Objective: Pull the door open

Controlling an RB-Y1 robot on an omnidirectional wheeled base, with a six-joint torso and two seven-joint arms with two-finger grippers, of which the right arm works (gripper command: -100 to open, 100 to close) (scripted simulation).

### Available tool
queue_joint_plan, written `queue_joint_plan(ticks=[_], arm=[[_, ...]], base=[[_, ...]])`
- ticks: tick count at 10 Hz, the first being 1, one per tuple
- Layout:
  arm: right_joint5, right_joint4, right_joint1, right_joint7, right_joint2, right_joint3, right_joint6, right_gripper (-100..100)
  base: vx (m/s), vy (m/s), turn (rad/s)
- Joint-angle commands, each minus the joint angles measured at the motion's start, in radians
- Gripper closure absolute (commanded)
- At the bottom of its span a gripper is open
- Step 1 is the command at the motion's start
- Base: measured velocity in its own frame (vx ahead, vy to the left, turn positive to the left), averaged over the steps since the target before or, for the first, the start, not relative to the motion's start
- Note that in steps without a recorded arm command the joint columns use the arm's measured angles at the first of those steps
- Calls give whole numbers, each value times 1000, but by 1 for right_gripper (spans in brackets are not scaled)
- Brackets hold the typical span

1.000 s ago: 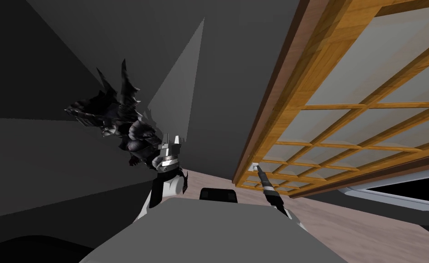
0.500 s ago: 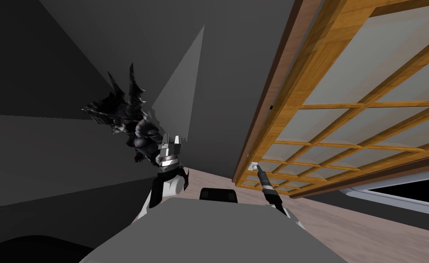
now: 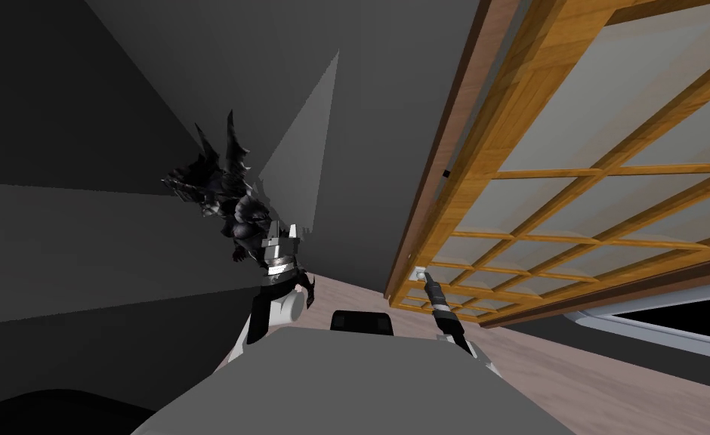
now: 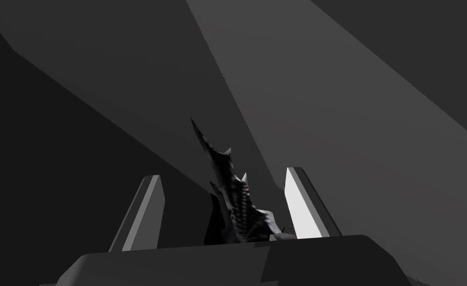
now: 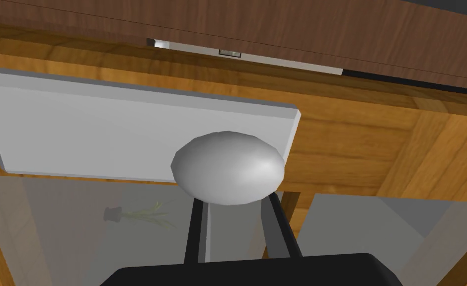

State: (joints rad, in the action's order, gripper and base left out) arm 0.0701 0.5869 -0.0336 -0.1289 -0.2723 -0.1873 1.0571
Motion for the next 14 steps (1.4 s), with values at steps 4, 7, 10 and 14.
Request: queue_joint_plan(ticks=[4,7,10,14], arm=[[-29,-10,18,-71,8,27,2,100],[-74,-13,29,-155,8,53,-9,100],[-118,-17,40,-236,8,79,-21,100],[-149,-31,41,-311,4,84,-41,-100]], base=[[-40,-14,35],[-60,-27,71],[-57,-16,48],[-44,-21,34]])
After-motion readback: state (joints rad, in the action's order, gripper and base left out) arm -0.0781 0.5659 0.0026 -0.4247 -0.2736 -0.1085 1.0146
